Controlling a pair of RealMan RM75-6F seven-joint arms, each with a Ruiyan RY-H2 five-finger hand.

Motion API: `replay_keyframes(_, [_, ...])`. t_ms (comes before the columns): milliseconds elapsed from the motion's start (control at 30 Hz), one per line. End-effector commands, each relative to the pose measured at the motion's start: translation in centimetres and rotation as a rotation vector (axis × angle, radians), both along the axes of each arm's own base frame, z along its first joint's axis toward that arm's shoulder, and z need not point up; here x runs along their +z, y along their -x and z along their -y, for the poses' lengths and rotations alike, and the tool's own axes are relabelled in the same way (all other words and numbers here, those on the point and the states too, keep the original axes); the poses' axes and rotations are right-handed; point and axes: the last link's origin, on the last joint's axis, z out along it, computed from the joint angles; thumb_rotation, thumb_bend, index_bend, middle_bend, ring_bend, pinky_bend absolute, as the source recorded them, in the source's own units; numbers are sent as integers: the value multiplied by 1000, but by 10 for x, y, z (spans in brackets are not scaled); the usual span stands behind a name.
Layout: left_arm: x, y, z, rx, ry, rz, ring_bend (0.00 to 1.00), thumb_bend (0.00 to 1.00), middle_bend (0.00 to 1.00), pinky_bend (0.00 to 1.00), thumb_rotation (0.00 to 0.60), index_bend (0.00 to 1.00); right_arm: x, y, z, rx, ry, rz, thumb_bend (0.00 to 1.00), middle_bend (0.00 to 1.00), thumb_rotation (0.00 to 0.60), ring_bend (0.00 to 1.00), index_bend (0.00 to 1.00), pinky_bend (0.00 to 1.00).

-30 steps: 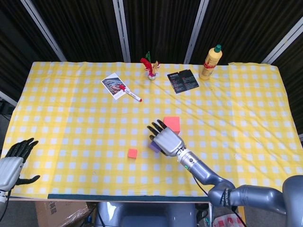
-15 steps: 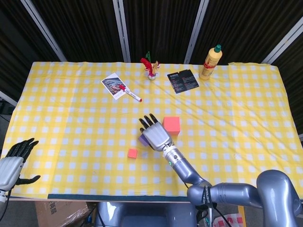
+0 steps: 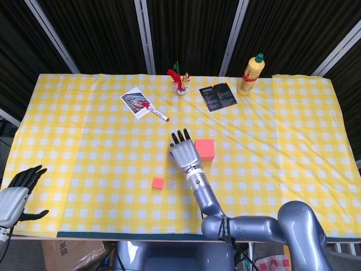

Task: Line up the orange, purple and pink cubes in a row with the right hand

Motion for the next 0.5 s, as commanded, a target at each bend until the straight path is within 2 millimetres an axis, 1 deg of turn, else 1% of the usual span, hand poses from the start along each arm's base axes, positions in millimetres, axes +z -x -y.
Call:
replay_keyframes(33, [0, 0, 0, 0, 0, 0, 0, 20, 0, 33, 600, 0, -1, 0, 2, -9, 9, -2, 474, 104, 600, 0, 524, 36])
replay_keyframes(267, [0, 0, 0, -1, 2, 1, 0, 21, 0, 33, 600, 0, -2, 5, 8, -27, 35, -16, 474, 104, 600, 0, 525, 36])
replay_keyframes(500, [-1, -1, 0, -1, 5, 0, 0, 21, 0, 33, 600, 0, -1, 11, 9, -62, 42, -52, 473, 104, 600, 0, 525, 36])
